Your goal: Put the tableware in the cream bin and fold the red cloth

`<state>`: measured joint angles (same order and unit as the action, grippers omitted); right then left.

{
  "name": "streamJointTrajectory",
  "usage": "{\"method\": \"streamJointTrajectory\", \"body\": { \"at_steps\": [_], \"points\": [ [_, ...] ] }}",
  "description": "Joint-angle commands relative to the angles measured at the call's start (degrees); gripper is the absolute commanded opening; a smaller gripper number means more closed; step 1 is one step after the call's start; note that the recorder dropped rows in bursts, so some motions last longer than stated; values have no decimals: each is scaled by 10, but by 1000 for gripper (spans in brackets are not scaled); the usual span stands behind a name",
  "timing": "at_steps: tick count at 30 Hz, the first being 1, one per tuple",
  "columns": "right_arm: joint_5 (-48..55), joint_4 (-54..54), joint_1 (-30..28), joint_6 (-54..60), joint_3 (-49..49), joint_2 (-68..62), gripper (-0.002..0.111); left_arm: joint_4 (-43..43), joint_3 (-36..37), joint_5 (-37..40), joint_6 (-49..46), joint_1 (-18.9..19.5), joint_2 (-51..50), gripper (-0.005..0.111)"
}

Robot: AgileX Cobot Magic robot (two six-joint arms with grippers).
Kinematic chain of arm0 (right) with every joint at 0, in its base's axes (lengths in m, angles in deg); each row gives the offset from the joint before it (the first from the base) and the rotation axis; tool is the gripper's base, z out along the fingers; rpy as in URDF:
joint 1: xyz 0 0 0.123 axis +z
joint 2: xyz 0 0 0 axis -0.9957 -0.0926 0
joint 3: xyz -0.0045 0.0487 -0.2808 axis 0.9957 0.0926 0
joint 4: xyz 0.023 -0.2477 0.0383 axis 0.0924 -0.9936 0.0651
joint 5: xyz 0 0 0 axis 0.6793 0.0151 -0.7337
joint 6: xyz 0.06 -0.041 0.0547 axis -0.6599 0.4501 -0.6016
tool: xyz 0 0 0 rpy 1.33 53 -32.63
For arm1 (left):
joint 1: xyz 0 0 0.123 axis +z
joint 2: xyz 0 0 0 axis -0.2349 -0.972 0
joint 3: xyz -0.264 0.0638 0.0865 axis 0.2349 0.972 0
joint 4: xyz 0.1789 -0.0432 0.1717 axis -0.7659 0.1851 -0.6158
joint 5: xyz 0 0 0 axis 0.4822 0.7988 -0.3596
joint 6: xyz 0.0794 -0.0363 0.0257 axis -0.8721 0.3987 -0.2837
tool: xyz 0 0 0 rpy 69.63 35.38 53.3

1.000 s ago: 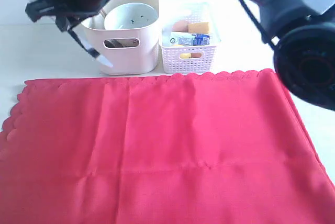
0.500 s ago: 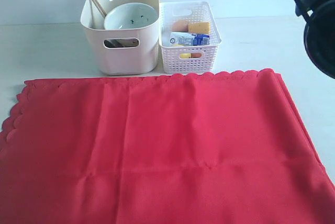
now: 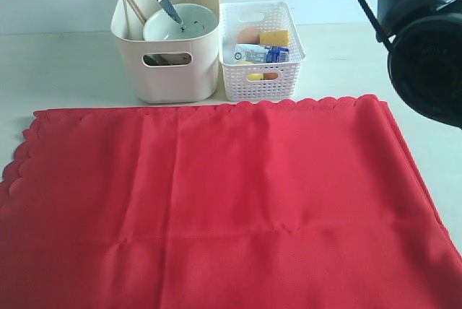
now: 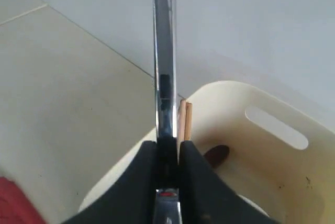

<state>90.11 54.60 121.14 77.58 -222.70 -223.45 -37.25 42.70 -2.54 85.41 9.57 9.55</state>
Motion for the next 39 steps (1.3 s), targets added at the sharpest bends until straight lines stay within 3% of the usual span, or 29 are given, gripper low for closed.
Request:
{"method": "streamJointTrajectory", "body": {
  "at_steps": [1, 6, 13, 20, 23, 33, 39],
  "points": [
    [10, -62, 9, -15, -1, -15, 0, 5, 2, -4, 2, 1, 3, 0],
    [19, -162, 22, -91, -1, -40, 0, 5, 2, -4, 2, 1, 3, 0],
    [48, -180, 25, -132, -1, -64, 1, 5, 2, -4, 2, 1, 3, 0],
    [72, -185, 25, -146, -1, -59, 29, 5, 2, -4, 2, 1, 3, 0],
    [72, -185, 25, -146, -1, -50, 35, 5, 2, -4, 2, 1, 3, 0],
    [77, -189, 25, -149, -1, 12, 36, 5, 2, -4, 2, 1, 3, 0],
    [136, -189, 24, -176, -1, 63, 35, 5, 2, -4, 2, 1, 3, 0]
  ]
}}
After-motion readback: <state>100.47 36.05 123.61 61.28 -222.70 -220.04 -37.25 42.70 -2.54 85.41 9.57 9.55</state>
